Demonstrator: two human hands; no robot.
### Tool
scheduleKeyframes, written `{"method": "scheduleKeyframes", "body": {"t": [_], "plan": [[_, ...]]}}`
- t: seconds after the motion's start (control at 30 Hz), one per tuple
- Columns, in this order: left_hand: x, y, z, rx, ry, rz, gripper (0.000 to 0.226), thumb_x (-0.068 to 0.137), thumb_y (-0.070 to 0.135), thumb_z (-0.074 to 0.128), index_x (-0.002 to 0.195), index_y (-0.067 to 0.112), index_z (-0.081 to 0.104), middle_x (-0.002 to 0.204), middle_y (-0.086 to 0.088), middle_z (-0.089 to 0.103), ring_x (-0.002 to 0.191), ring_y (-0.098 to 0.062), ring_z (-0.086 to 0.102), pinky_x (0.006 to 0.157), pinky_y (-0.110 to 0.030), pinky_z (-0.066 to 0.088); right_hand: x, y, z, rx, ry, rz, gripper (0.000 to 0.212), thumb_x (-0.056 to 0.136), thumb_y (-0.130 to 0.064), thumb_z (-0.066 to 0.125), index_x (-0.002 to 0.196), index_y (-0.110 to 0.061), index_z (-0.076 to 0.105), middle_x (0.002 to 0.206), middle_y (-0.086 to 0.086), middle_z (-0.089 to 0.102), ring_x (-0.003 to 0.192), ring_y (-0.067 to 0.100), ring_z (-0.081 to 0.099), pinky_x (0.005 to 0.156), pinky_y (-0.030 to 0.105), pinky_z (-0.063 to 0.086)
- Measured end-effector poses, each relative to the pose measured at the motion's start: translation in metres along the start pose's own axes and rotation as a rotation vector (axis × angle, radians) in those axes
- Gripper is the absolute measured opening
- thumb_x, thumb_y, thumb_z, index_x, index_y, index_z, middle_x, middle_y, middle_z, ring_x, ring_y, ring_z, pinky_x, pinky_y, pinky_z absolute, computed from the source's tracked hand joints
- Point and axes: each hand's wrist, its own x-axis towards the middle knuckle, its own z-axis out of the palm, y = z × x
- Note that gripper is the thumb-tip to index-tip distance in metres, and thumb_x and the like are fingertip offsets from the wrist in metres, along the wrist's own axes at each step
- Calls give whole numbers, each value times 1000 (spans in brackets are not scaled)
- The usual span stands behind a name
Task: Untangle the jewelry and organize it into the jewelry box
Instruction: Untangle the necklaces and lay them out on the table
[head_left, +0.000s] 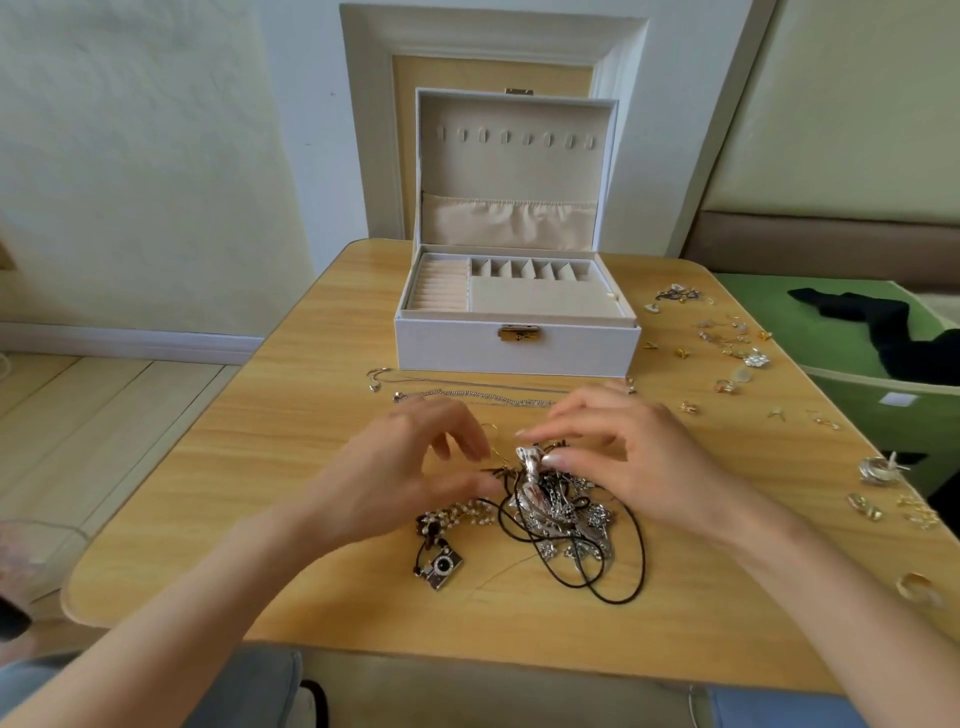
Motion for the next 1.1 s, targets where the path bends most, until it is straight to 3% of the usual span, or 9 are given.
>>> {"method": "scheduleKeyframes", "body": {"t": [0.1, 0.27, 0.43, 0.5, 0.57, 0.63, 0.77, 0.9, 1.1], "plan": [[-5, 1, 5, 82, -167, -1, 22, 75, 44, 72, 85, 34, 55, 91, 19, 49, 86, 5, 46, 68, -7, 36, -4, -6, 4, -140, -131, 8, 32, 83, -28, 68, 110, -44, 64, 105, -24, 55, 104, 1, 42, 92, 9, 28], [-10, -6, -11, 111, -280, -44, 23, 80, 32, 71, 82, 40, 49, 97, 16, 49, 92, 4, 47, 72, -6, 36, -11, -4, -13, -110, -232, 137, 41, 83, -15, 68, 104, -50, 60, 112, -31, 49, 119, -6, 38, 113, 29, 22], [-15, -13, -25, 77, -368, -64, 20, 81, 28, 70, 93, 37, 57, 105, 18, 52, 98, 5, 50, 83, -14, 42, -19, -3, -20, -74, -221, 207, 47, 79, -14, 72, 104, -48, 50, 111, -35, 44, 102, -24, 38, 88, 12, 34], [-16, -15, -31, 94, -397, -57, 23, 83, 30, 68, 99, 40, 55, 109, 21, 50, 102, 6, 49, 84, -10, 39, -23, 0, -22, -142, -157, 179, 32, 76, -25, 74, 92, -42, 52, 107, -30, 46, 104, -15, 42, 91, 22, 39], [-16, -13, -33, 100, -385, -43, 25, 82, 40, 62, 105, 42, 53, 111, 23, 49, 107, 5, 46, 85, -5, 35, -26, 1, -26, -204, -116, 151, 16, 74, -37, 73, 81, -40, 59, 103, -26, 48, 107, -8, 44, 97, 34, 38], [-14, -6, -28, 76, -271, 4, 28, 78, 45, 52, 105, 39, 55, 110, 21, 51, 107, 1, 47, 84, -5, 34, -29, -2, -28, -215, -174, 155, 10, 73, -43, 71, 80, -45, 63, 100, -26, 47, 105, -9, 41, 97, 32, 36], [-7, 21, 3, 1, -111, 126, 27, 79, 48, 51, 96, 29, 59, 99, 18, 56, 95, -4, 51, 79, -10, 36, -31, -10, -21, -186, -326, 213, 39, 68, -52, 74, 101, -56, 55, 105, -28, 43, 106, -7, 40, 91, 22, 35], [-3, 31, 36, 177, -120, 174, 36, 79, 56, 58, 104, 31, 54, 103, 14, 48, 97, -7, 42, 86, -27, 38, -28, -12, -14, -171, -258, 180, 29, 68, -40, 79, 90, -40, 59, 96, -16, 55, 91, 0, 49, 84, 27, 42], [3, 33, 40, 146, -179, 145, 39, 73, 68, 53, 98, 38, 50, 99, 18, 44, 91, -2, 40, 80, -23, 36, -32, -8, -17, 8, -215, 211, 20, 74, -16, 76, 82, -30, 64, 84, -6, 66, 78, 11, 58, 75, 33, 48]]}}
